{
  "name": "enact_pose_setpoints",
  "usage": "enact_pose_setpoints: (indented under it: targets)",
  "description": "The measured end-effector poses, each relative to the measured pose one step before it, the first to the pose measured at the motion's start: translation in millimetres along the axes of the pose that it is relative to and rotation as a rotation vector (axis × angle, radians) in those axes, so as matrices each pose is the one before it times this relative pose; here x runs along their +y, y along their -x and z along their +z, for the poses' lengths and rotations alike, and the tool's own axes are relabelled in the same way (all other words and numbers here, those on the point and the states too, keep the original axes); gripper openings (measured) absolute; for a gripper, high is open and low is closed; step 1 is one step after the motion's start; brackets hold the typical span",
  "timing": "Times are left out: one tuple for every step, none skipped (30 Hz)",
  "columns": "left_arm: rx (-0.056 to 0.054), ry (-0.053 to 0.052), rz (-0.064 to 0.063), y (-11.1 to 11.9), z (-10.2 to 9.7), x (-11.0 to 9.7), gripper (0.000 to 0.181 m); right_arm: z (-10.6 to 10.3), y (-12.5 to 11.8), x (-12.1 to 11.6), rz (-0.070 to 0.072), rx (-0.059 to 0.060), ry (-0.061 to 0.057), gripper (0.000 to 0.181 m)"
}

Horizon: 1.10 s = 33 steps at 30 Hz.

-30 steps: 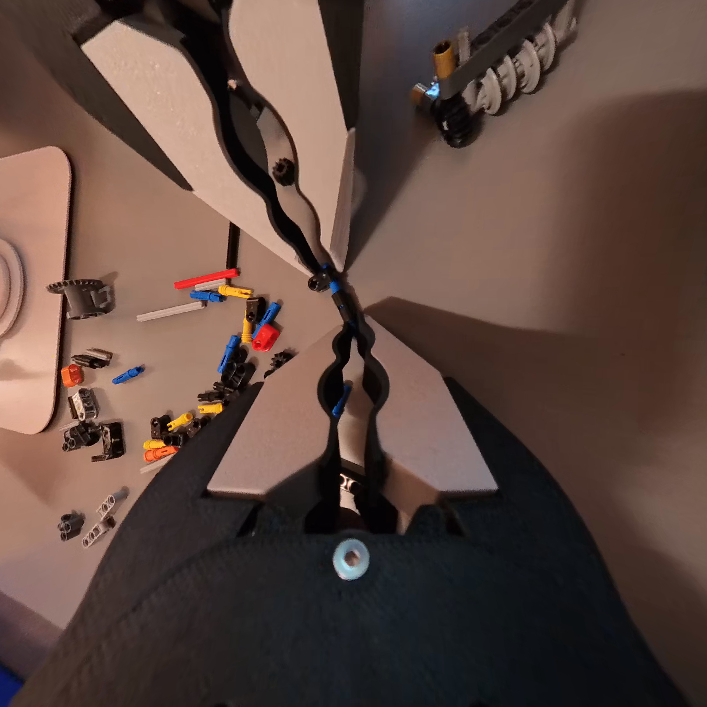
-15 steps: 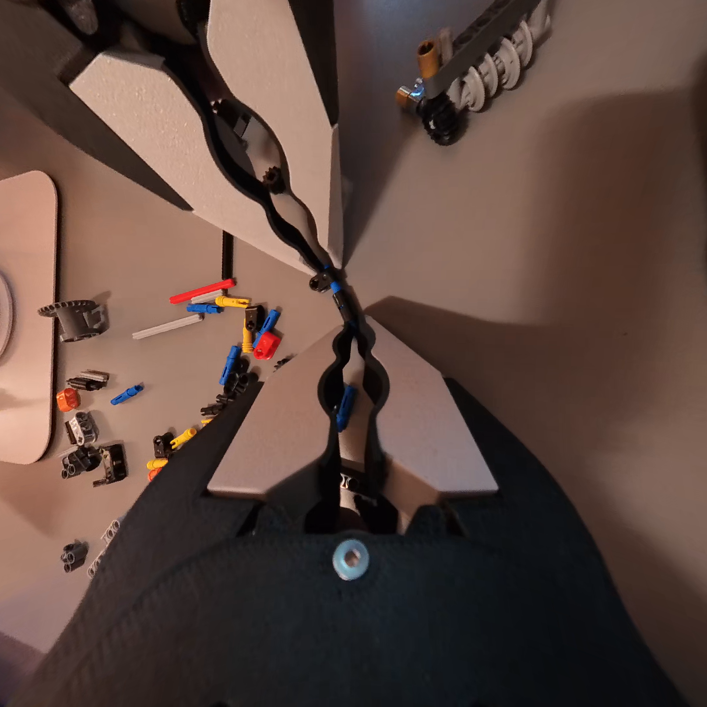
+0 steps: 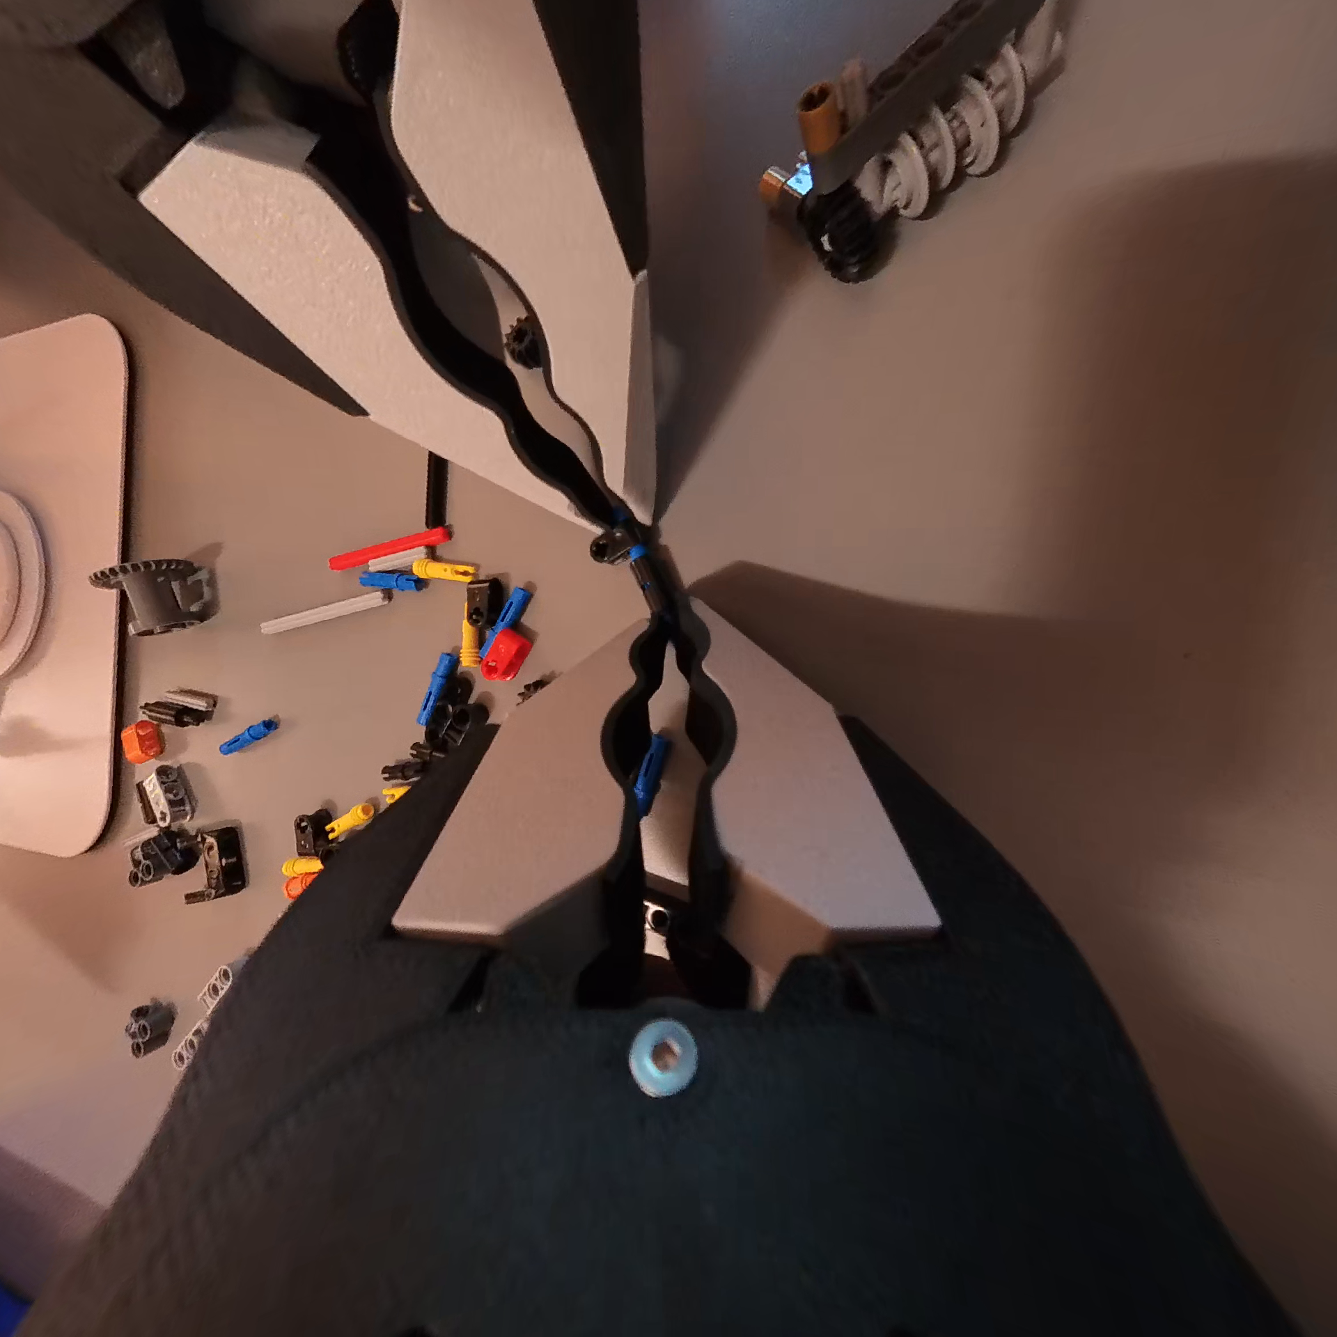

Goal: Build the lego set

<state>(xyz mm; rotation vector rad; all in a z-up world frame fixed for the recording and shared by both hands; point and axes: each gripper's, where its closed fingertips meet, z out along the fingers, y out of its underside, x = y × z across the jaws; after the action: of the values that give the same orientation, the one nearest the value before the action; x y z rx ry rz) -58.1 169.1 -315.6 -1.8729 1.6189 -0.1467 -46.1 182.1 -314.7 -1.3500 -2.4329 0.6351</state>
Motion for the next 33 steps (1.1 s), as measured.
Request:
enact_pose_setpoints:
  targets:
    - [0.0018, 0.0014, -0.0008, -0.05, 0.03, -0.03, 0.000, 0.29, 0.18, -0.58, 0.0045, 0.0010, -0.0041, 0.000]
    - [0.0010, 0.0010, 0.0027, 0.08, 0.11, -0.12, 0.000, 0.25, 0.13, -0.39, 0.0048, -0.0013, 0.0000, 0.000]
    - [0.0006, 0.0000, 0.0028, 0.07, 0.09, -0.16, 0.000, 0.36, 0.36, -0.65, -0.0041, 0.0020, 0.0003, 0.000]
    - [0.0022, -0.0009, -0.0040, 0.00, 0.19, -0.34, 0.000, 0.45, 0.33, -0.80, -0.0031, 0.0034, 0.0018, 0.000]
    - [0.0012, -0.0003, 0.0000, 0.08, -0.02, -0.02, 0.000, 0.03, -0.03, 0.02, 0.0015, 0.0028, 0.0047, 0.000]
    - [-0.0022, -0.0003, 0.0013, -0.04, 0.02, 0.08, 0.000, 0.01, -0.01, 0.22, 0.0055, 0.0013, 0.0011, 0.000]
    - [-0.0043, 0.0014, 0.0006, 0.03, 0.06, -0.03, 0.000, -0.03, 0.00, 0.20, 0.0005, 0.0033, -0.0009, 0.000]
    - [-0.0056, 0.0030, 0.0033, -0.11, 0.08, 0.05, 0.000, -0.13, 0.09, 0.31, 0.0006, 0.0008, -0.0047, 0.000]
    - [-0.0029, 0.0017, 0.0003, -0.07, -0.01, -0.04, 0.000, -0.11, -0.01, 0.53, 0.0084, -0.0054, -0.0071, 0.001]
    - [0.0002, 0.0011, -0.0051, -0.02, 0.08, 0.14, 0.000, -0.25, 0.13, 0.40, 0.0063, -0.0025, -0.0024, 0.001]
    - [0.0038, 0.0013, -0.0094, -0.08, -0.15, 0.19, 0.001, -0.10, 0.15, 0.44, -0.0014, 0.0069, 0.0072, 0.001]
    - [0.0002, -0.0001, -0.0032, 0.10, -0.04, 0.09, 0.001, -0.18, -0.08, 0.44, -0.0122, 0.0161, 0.0104, 0.002]
    - [-0.0068, -0.0022, -0.0054, 0.36, 0.15, -0.24, 0.001, -0.23, -0.82, 0.36, -0.0081, 0.0219, 0.0086, 0.002]
    - [-0.0108, -0.0049, -0.0091, 0.40, 0.20, -0.38, 0.001, -0.38, 0.30, 0.56, 0.0017, 0.0136, 0.0016, 0.002]
    - [-0.0082, -0.0064, -0.0145, 0.29, -0.05, -0.27, 0.001, -0.27, 1.44, 0.42, 0.0026, 0.0045, -0.0077, 0.002]
    - [-0.0058, -0.0043, -0.0181, 0.26, 0.00, -0.30, 0.002, -0.28, 1.03, 0.38, 0.0014, 0.0065, -0.0088, 0.002]
    - [-0.0064, -0.0030, -0.0113, 0.35, -0.05, -0.29, 0.002, -0.21, 0.15, 0.48, 0.0100, 0.0055, -0.0018, 0.001]
    - [-0.0123, -0.0026, -0.0041, 1.06, -0.44, -0.46, 0.003, -0.10, -0.52, 0.31, 0.0070, 0.0102, 0.0012, 0.001]
    - [-0.0112, -0.0012, -0.0085, 1.54, -1.53, -0.35, 0.006, -0.24, 0.03, 0.19, 0.0020, 0.0078, -0.0007, 0.001]
    - [-0.0066, -0.0023, -0.0139, 1.55, -2.73, -0.33, 0.009, -0.54, 0.77, -0.08, 0.0058, 0.0019, -0.0029, 0.001]
    - [-0.0091, -0.0104, -0.0169, 2.56, -4.28, -0.86, 0.011, -0.94, 0.06, -0.66, 0.0109, 0.0052, -0.0109, 0.001]
    - [-0.0056, -0.0139, -0.0199, 2.48, -5.30, -0.73, 0.012, -0.95, 1.28, -0.02, 0.0118, -0.0023, -0.0069, 0.001]
    - [-0.0052, -0.0111, -0.0214, 2.50, -5.56, 0.16, 0.013, -1.06, 0.92, 0.62, 0.0049, 0.0033, -0.0046, 0.001]
    - [-0.0101, -0.0084, -0.0179, 2.97, -5.39, 1.17, 0.014, -1.04, -0.08, 1.42, 0.0086, 0.0081, 0.0020, 0.001]
    - [-0.0109, -0.0015, -0.0162, 3.07, -4.69, 2.67, 0.015, -0.91, 0.37, 1.63, 0.0054, 0.0043, 0.0038, 0.001]
    - [-0.0105, 0.0048, -0.0138, 3.10, -3.84, 4.05, 0.016, -0.98, 0.13, 1.13, 0.0022, 0.0055, 0.0032, 0.001]
    - [-0.0131, 0.0069, -0.0102, 3.21, -3.29, 4.57, 0.016, -1.01, -0.20, 0.40, 0.0054, 0.0066, -0.0003, 0.002]
    - [-0.0160, 0.0060, -0.0112, 3.66, -3.07, 4.34, 0.015, -0.91, 0.48, 0.73, 0.0078, -0.0005, 0.0005, 0.002]
    - [-0.0144, 0.0048, -0.0130, 3.49, -2.68, 4.25, 0.016, -0.57, 0.01, 1.05, 0.0031, 0.0050, 0.0020, 0.002]
    - [-0.0156, 0.0024, -0.0135, 4.11, -2.53, 3.86, 0.016, -0.62, -0.17, 1.34, 0.0030, 0.0073, 0.0034, 0.002]
    - [-0.0163, 0.0025, -0.0129, 4.60, -2.30, 3.91, 0.016, -1.20, -0.49, 0.72, 0.0062, 0.0080, -0.0011, 0.002]
    - [-0.0161, 0.0049, -0.0096, 4.62, -1.82, 3.92, 0.016, -1.18, 1.19, 0.63, 0.0055, -0.0036, -0.0020, 0.002]
    - [-0.0156, 0.0086, -0.0028, 4.25, -1.37, 3.75, 0.016, -1.09, 0.99, 0.57, 0.0006, 0.0012, 0.0001, 0.002]
